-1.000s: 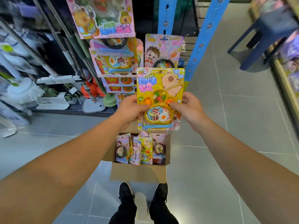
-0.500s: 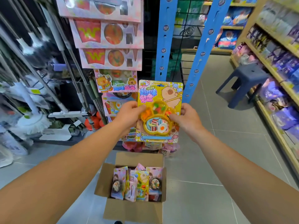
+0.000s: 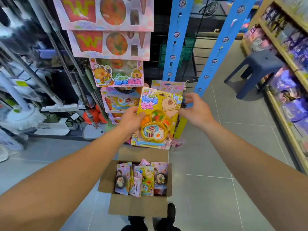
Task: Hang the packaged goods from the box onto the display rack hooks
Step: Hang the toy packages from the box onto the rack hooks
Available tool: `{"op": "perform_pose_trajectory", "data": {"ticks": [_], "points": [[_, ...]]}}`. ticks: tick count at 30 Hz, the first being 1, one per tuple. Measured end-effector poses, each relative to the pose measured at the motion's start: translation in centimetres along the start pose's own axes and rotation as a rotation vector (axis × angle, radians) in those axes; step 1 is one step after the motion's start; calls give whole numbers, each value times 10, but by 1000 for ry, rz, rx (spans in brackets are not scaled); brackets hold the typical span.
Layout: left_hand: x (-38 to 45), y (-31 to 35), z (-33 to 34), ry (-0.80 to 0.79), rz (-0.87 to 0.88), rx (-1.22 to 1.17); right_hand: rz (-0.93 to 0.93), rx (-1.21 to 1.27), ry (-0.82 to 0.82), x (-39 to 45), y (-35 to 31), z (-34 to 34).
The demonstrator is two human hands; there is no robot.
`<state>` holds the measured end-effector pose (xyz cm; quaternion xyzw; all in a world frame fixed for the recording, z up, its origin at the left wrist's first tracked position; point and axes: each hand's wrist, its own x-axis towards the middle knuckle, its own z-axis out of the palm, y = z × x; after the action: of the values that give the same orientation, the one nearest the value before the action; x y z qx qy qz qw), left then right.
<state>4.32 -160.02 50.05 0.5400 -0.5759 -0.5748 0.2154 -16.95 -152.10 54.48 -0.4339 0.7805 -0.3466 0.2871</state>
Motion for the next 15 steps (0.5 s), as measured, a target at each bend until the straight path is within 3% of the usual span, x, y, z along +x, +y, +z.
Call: {"op": "perform_pose_trajectory", "data": {"ticks": [9,15], "points": [[15,3,37,184,-54,-168,-147,-215,-70,44,17,7],[21,17,47,223,32,-229,-341,-290,11,67,3,-11]]}}
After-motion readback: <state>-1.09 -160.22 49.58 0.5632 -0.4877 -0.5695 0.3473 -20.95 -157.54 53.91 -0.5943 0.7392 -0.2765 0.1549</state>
